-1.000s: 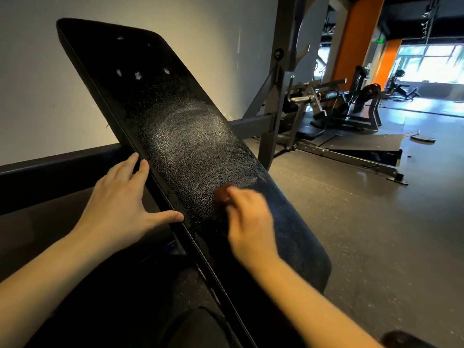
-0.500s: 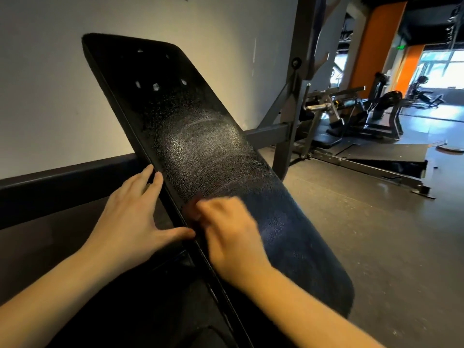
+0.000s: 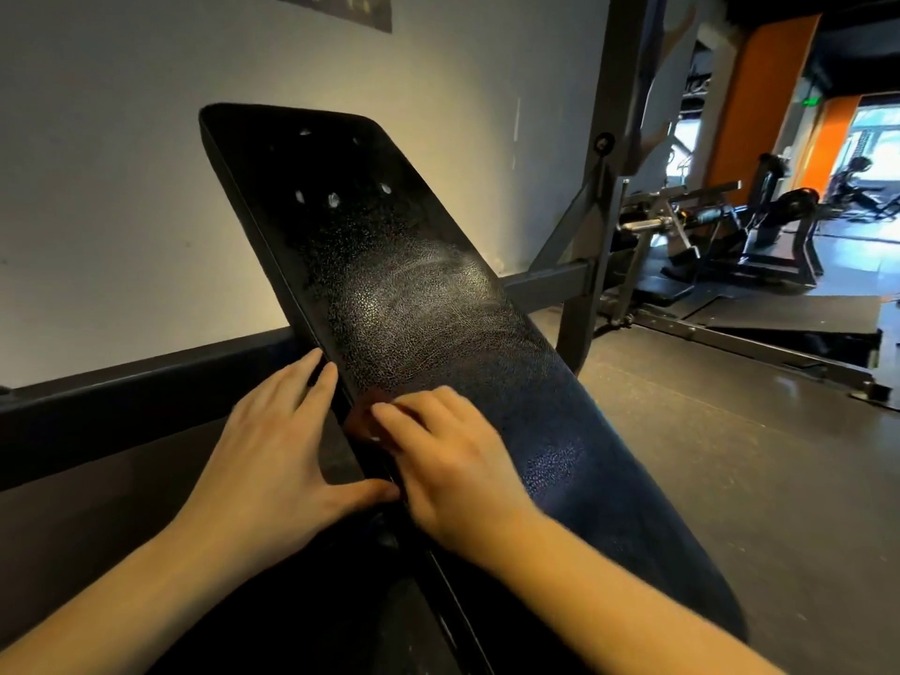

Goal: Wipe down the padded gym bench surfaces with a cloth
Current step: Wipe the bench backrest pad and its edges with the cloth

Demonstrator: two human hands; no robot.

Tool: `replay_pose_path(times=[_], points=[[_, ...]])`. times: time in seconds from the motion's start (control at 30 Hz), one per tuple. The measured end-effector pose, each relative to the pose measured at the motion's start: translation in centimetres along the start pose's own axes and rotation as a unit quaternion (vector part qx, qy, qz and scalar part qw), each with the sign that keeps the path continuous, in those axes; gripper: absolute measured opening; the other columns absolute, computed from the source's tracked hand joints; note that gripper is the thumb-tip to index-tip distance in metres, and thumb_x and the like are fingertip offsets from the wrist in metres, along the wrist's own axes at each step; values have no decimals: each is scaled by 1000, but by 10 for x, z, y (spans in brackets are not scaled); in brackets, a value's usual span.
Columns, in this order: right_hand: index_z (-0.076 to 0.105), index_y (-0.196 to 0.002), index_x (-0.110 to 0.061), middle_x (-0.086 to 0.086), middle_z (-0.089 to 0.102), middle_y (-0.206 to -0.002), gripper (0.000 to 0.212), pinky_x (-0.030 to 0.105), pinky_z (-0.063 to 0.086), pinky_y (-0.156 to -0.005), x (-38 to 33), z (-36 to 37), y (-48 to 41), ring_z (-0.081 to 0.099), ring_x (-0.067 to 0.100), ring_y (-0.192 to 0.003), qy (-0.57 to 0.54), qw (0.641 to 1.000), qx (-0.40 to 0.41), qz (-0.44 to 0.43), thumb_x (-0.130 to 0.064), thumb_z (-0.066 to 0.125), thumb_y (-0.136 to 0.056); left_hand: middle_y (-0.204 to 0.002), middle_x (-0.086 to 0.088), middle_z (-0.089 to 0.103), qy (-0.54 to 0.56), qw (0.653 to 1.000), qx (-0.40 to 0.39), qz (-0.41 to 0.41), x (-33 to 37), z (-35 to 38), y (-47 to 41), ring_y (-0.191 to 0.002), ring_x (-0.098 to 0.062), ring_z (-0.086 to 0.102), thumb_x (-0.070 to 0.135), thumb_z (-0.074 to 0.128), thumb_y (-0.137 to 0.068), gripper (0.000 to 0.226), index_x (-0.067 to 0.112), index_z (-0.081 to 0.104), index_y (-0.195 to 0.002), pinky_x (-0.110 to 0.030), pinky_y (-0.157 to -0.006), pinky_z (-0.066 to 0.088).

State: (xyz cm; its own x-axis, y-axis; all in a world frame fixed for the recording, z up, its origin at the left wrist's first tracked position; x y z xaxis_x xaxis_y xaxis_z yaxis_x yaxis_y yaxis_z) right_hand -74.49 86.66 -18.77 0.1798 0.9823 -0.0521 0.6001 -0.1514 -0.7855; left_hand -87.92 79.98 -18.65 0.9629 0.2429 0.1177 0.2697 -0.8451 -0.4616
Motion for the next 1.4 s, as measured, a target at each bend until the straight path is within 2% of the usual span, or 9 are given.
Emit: replay_pose_path(times=[0.07,0.27,0.5,0.67,0.73,0.93,1.17,1.23,1.4], points=[[69,-118,-8,13,66,-107,36,42,49,-80,42,-9,-4,61,36,-92,49,999,0,10,-6,62,-83,-172,4,4,6,1000,-9,-10,-3,-2,-3,-157,-16,6,110,26,-46,148,21,12,-164,-33,-123,5],[72,-112,-8,18,68,-103,28,43,45,-85,198,-40,-15,60,42,-100,102,918,73,376,-17,55,-91,-171,10,-2,13,1000,-14,-14,-8,-7,-9,-157,-13,0,110,27,-43,147,29,4,-164,-29,-121,-2],[68,-118,-7,12,66,-108,34,41,48,-83,13,2,-24,59,34,-92,-27,998,-17,-49,-6,60,-85,-171,6,11,30,999,10,-16,-14,-8,-15,-156,-14,10,112,32,-42,153,22,15,-164,-31,-122,8],[72,-117,-12,14,66,-104,29,41,44,-84,188,-28,-60,60,41,-101,89,950,59,295,-13,57,-93,-170,14,-2,25,1000,-2,-9,-13,-10,-13,-155,-9,-1,110,30,-43,148,29,4,-164,-26,-121,-3],[72,-118,-15,13,66,-106,27,38,42,-85,174,-23,-71,57,38,-104,86,934,80,336,-16,58,-95,-170,12,7,21,1000,8,-2,-16,-15,-15,-155,-11,6,110,30,-46,145,27,13,-164,-27,-122,0],[68,-116,-10,11,65,-105,34,41,45,-80,-3,26,-78,57,34,-93,-40,996,-30,-77,-11,61,-83,-169,4,18,16,999,42,6,-39,-34,-39,-155,-16,19,106,40,-51,142,20,23,-163,-40,-126,19],[70,-125,-15,9,65,-111,28,31,40,-87,196,-15,-102,58,32,-108,43,939,74,332,-17,58,-99,-171,13,1,45,999,14,-16,-51,-39,-57,-157,-9,3,109,37,-44,149,26,6,-165,-34,-127,9],[72,-118,-14,11,65,-106,25,34,40,-85,148,1,-116,57,33,-103,28,955,80,284,-13,61,-95,-171,13,-3,52,998,9,-30,-55,-40,-69,-157,-9,-1,108,39,-40,154,25,4,-165,-33,-125,5],[69,-120,-9,10,66,-109,31,38,47,-88,34,34,-117,57,30,-98,-42,994,-34,-90,-12,62,-91,-171,14,-6,37,999,2,-27,-63,-39,-79,-156,-7,-2,110,39,-36,158,26,3,-165,-32,-125,6]])
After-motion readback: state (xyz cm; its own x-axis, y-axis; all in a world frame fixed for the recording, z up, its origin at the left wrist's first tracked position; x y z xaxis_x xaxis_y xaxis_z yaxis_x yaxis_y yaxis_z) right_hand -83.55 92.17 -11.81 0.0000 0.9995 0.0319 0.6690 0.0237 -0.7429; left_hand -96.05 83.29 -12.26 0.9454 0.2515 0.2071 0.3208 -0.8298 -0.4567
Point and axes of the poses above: each hand's wrist, its own y-axis away from the middle knuckle, its own z-axis out of the palm, x = y × z, the point moved 7 cm from there along -y, towards the middle knuckle
